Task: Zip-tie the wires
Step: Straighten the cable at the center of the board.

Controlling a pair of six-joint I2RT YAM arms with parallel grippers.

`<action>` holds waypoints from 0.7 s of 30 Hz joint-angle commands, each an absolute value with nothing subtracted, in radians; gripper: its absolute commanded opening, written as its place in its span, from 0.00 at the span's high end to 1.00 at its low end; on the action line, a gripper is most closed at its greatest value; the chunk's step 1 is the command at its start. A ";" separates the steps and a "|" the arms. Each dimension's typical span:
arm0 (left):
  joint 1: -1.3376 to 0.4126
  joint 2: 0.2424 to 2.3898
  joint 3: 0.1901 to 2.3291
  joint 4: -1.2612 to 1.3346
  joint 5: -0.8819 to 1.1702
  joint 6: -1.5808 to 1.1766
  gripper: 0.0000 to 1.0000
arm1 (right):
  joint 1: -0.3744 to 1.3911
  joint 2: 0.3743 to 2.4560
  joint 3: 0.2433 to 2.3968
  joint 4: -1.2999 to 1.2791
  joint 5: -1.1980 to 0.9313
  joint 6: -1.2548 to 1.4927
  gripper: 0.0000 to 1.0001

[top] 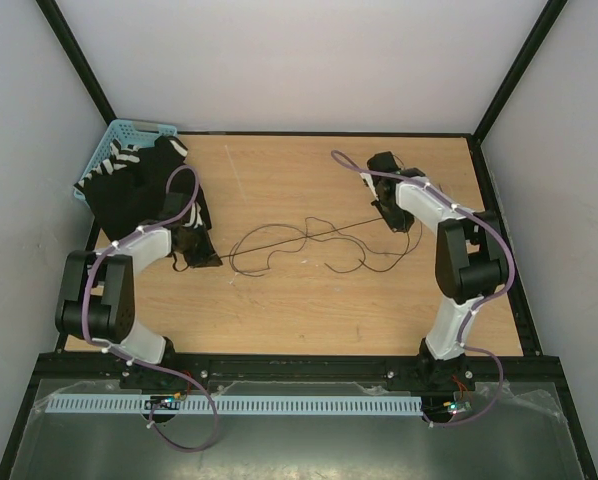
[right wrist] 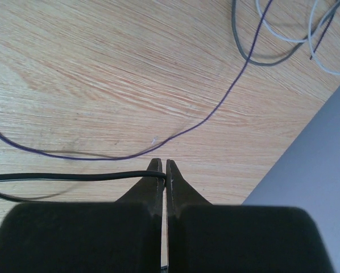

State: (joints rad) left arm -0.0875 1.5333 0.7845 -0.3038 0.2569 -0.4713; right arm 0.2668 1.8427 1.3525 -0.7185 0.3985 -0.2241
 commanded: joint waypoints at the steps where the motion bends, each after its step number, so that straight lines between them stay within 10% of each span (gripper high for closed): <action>1: -0.071 1.557 0.800 -0.314 0.227 -0.459 1.00 | 0.250 1.874 1.385 -0.751 0.398 -0.201 1.00; 10: -0.087 1.565 0.828 -0.302 0.224 -0.465 1.00 | 0.253 1.926 1.348 -0.710 0.271 -0.171 1.00; 21: -0.096 1.595 0.842 -0.293 0.220 -0.475 1.00 | 0.254 1.945 1.358 -0.699 0.243 -0.165 0.60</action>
State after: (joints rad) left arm -0.0898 1.5803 0.8112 -0.2989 0.2276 -0.4721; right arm 0.2600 1.9377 1.3499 -0.7002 0.2497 -0.1757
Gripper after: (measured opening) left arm 0.009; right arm 0.343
